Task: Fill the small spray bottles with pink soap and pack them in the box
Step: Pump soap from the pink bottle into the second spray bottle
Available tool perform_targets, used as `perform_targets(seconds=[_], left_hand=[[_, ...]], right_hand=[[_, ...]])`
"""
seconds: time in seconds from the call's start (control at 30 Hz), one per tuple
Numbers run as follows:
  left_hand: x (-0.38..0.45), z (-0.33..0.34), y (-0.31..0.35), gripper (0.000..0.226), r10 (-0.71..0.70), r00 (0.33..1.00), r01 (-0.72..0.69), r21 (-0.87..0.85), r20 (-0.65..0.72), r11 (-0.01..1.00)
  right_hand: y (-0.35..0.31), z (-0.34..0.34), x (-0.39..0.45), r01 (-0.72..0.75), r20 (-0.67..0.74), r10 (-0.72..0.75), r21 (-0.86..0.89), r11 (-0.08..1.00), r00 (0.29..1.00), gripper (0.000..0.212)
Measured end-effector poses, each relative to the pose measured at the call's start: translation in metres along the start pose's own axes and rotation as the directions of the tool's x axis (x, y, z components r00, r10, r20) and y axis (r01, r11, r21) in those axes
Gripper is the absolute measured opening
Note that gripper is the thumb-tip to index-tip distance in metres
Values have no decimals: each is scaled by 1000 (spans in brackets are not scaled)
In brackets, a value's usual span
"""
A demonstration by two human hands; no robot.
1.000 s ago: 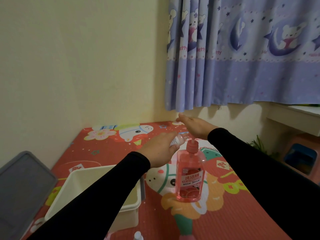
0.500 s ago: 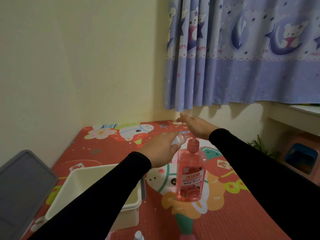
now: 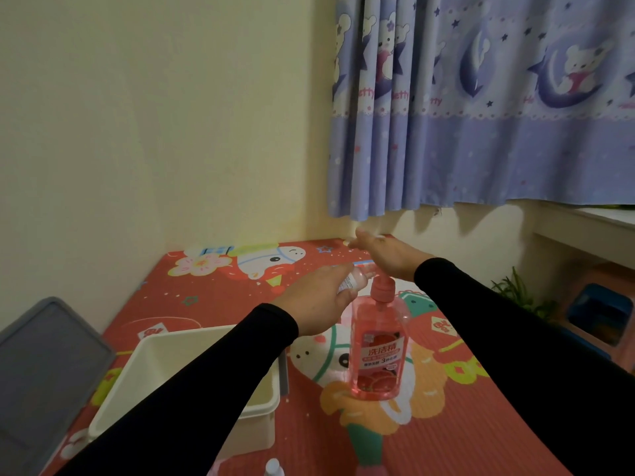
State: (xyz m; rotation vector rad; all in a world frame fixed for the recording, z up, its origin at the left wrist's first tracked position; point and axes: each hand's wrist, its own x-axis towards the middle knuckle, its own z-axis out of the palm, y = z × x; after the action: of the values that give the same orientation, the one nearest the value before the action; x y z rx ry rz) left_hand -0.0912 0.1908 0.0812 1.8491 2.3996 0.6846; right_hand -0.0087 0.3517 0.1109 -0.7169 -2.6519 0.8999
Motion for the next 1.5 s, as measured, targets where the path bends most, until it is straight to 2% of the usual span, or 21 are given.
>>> perform_targets(seconds=[0.13, 0.27, 0.4, 0.5, 0.63, 0.73, 0.87, 1.03, 1.2, 1.37, 1.5], left_hand=[[3, -3, 0, 39, 21, 1000, -20, 12, -20, 1000], [2, 9, -6, 43, -5, 1000, 5, 26, 20, 1000], [-1, 10, -6, 47, -24, 999, 22, 50, 41, 999], [0, 5, -3, 39, -11, 1000, 10, 40, 19, 999], [0, -5, 3, 41, -9, 1000, 9, 12, -8, 1000], [0, -3, 2, 39, 7, 1000, -7, 19, -6, 1000], [-1, 6, -2, 39, 12, 1000, -13, 41, 20, 999], [-3, 3, 2, 39, 10, 999, -11, 47, 34, 999], [-1, -7, 5, 39, -2, 1000, 2, 15, 12, 1000], [-1, 0, 2, 42, -7, 999, 6, 32, 32, 999], [-3, 3, -1, 46, -27, 997, 24, 50, 68, 998]], right_hand=[[1, -4, 3, -43, -41, 42, -24, 999, 998, 76], [8, 9, 3, 11, -24, -11, 9, 1000, 1000, 61], [8, 12, 1, 11, 19, -11, -15, 1000, 1000, 63], [2, 5, -2, 3, 4, -2, -33, 999, 1000, 62], [-3, -6, 2, -29, -54, 25, -77, 997, 998, 74], [2, -1, 4, -38, -51, 36, -49, 998, 998, 77], [6, 10, 0, -10, -18, 10, -29, 1000, 1000, 65], [2, 7, -5, -11, 3, 11, -52, 999, 1000, 64], [-3, -3, 1, -45, -47, 44, -35, 998, 998, 79], [3, 7, -1, 9, -18, -9, 24, 1000, 1000, 61], [5, 11, -1, -17, 15, 17, 2, 1000, 1000, 62]])
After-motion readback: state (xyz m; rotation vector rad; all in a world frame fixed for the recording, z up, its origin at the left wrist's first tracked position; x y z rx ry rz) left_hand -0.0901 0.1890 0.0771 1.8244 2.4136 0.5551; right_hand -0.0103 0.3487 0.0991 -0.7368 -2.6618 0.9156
